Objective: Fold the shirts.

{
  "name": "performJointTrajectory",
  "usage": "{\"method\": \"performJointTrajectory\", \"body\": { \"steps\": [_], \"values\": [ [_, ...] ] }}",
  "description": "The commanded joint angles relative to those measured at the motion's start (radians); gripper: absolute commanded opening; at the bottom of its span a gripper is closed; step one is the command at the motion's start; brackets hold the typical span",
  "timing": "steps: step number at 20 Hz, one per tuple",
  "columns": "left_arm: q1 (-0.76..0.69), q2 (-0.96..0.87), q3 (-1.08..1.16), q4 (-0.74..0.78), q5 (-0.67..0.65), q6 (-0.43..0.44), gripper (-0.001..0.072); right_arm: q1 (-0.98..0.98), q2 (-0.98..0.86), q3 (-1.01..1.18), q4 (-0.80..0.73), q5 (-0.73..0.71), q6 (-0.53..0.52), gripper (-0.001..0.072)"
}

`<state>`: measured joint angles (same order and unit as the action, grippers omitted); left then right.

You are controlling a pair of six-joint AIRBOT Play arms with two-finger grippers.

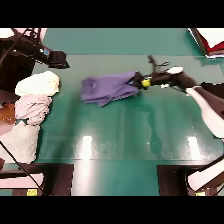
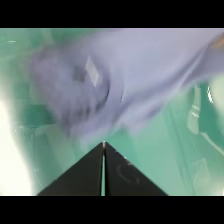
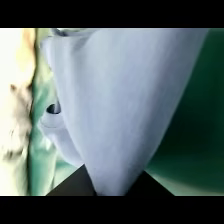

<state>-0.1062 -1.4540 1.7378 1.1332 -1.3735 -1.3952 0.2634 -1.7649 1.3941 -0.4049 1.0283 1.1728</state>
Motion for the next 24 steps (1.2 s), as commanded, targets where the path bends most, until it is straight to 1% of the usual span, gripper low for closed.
{"method": "performJointTrajectory", "body": {
  "steps": [1,3,5,8,11,15,17,20,22,24],
  "values": [
    [-0.076,0.0,0.0,0.0,0.01,0.001,0.0027,-0.232,0.195,-0.138,-0.08,-0.06,-0.003,0.0021],
    [-0.125,0.0,0.0,-0.001,0.036,0.0,0.0027,-0.401,0.303,-0.2,-0.117,-0.089,-0.003,0.0021],
    [-0.172,0.0,0.0,0.0,0.077,0.0,0.0027,-0.56,0.381,-0.243,-0.122,-0.124,-0.003,0.0021],
    [-0.227,0.0,0.0,0.0,0.154,0.0,0.0027,-0.774,0.435,-0.255,-0.12,-0.167,0.016,0.0021],
    [-0.244,0.0,0.0,0.0,0.172,0.0,0.0027,-0.894,0.438,-0.255,-0.12,-0.184,0.016,0.0021],
    [-0.244,-0.004,0.0,0.003,0.17,0.0,0.0027,-0.955,0.438,-0.207,-0.121,-0.199,0.014,0.0021],
    [-0.244,-0.005,0.0,0.006,0.169,0.0,0.0027,-0.973,0.438,-0.129,-0.121,-0.163,0.014,0.0021],
    [-0.244,-0.005,0.0,0.012,0.169,0.0,0.0027,-1.01,0.44,0.0,-0.123,-0.037,0.015,0.0021],
    [-0.244,-0.005,0.0,0.013,0.169,0.001,0.0027,-1.037,0.443,0.051,-0.124,0.045,0.025,0.0021],
    [-0.244,-0.005,0.0,0.013,0.169,0.009,0.0027,-1.061,0.458,0.055,-0.137,0.087,0.054,0.0021]
  ]
}}
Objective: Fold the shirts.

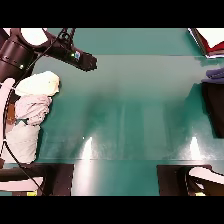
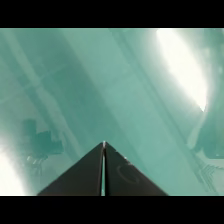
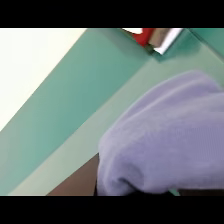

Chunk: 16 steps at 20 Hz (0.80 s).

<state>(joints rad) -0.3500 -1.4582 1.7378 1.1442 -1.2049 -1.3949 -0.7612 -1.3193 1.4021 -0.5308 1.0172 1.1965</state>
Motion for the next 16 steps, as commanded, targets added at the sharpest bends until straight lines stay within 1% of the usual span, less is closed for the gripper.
{"method": "performJointTrajectory", "body": {
  "steps": [1,4,8,10,11,12,13,14,15,16],
  "values": [
    [0.0,0.0,0.0,0.002,0.0,0.015,0.0027,-0.045,0.031,0.035,-0.052,0.102,0.05,0.0021],
    [0.0,0.0,0.0,0.002,0.0,0.015,0.0027,-0.064,0.103,-0.023,-0.227,0.111,0.107,0.0021],
    [0.0,0.0,0.0,0.002,-0.015,0.016,0.0027,-0.077,0.189,-0.137,-0.523,0.135,0.18,0.0022],
    [0.0,0.0,0.0,0.003,-0.023,0.016,0.0027,-0.091,0.211,-0.177,-0.642,0.169,0.2,0.0028],
    [0.0,0.0,0.0,0.004,-0.027,0.016,0.0027,-0.099,0.216,-0.189,-0.69,0.196,0.202,0.0117],
    [0.0,0.0,0.0,0.004,-0.032,0.016,0.0027,-0.113,0.215,-0.193,-0.742,0.23,0.202,0.0315],
    [0.0,0.0,0.0,0.004,-0.035,0.016,0.0027,-0.13,0.215,-0.193,-0.802,0.272,0.202,0.0463],
    [0.0,0.0,0.0,0.004,-0.037,0.016,0.0027,-0.15,0.215,-0.193,-0.854,0.309,0.202,0.0472],
    [0.0,0.0,0.0,0.004,-0.037,0.016,0.0027,-0.169,0.215,-0.193,-0.88,0.338,0.203,0.0471],
    [0.0,0.0,0.0,0.003,-0.037,0.016,0.0027,-0.192,0.215,-0.193,-0.88,0.356,0.227,0.0471]
  ]
}}
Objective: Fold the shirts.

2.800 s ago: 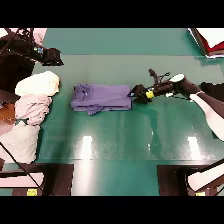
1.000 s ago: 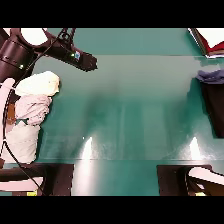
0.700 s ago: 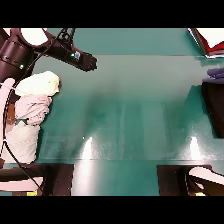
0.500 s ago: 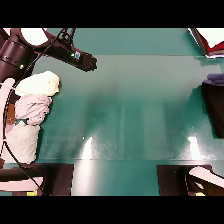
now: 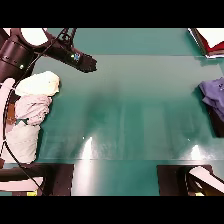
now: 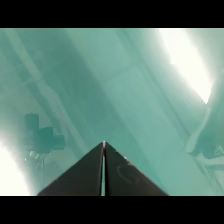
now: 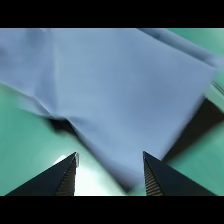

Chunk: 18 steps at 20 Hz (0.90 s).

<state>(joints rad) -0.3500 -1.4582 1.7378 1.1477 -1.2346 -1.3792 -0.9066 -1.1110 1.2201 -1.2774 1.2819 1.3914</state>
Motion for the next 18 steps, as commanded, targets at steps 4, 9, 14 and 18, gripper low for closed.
{"method": "performJointTrajectory", "body": {
  "steps": [4,9,14,18],
  "values": [
    [0.0,0.0,0.0,-0.002,-0.001,-0.001,0.0027,-0.057,0.007,-0.011,0.063,0.105,0.118,0.0467],
    [0.0,0.0,0.0,-0.004,0.002,-0.004,0.0027,0.126,0.007,-0.011,0.319,0.119,0.106,0.0036],
    [0.0,0.0,0.0,-0.004,0.025,-0.004,0.0027,0.389,0.007,-0.011,0.315,0.121,0.1,0.0022],
    [0.0,0.0,0.0,-0.004,0.025,-0.004,0.0027,0.513,0.007,-0.011,0.314,0.111,0.1,0.0022]
  ]
}}
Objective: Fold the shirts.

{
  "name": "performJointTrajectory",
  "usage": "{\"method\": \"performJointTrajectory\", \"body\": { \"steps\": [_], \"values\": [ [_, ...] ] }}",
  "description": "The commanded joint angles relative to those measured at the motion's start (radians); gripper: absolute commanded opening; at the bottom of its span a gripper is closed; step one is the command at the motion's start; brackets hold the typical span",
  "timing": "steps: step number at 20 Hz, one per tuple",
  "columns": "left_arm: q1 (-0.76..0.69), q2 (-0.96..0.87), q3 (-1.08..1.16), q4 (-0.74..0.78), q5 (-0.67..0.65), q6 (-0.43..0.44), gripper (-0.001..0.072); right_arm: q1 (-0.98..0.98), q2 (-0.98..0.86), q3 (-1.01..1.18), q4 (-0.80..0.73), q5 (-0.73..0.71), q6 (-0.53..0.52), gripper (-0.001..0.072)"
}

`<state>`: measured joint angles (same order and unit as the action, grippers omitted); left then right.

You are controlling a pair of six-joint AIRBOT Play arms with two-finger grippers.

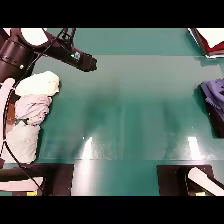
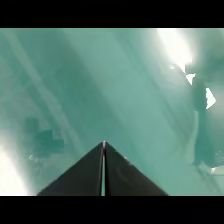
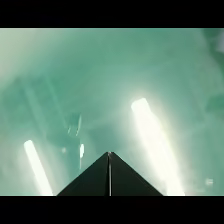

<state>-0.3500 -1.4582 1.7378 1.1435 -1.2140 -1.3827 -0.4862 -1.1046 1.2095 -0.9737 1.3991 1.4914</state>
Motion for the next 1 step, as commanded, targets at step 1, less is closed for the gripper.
{"method": "performJointTrajectory", "body": {
  "steps": [1],
  "values": [
    [0.0,0.0,0.0,0.0,0.004,-0.001,0.0027,0.109,0.0,0.0,0.011,-0.011,0.0,0.0022]
  ]
}}
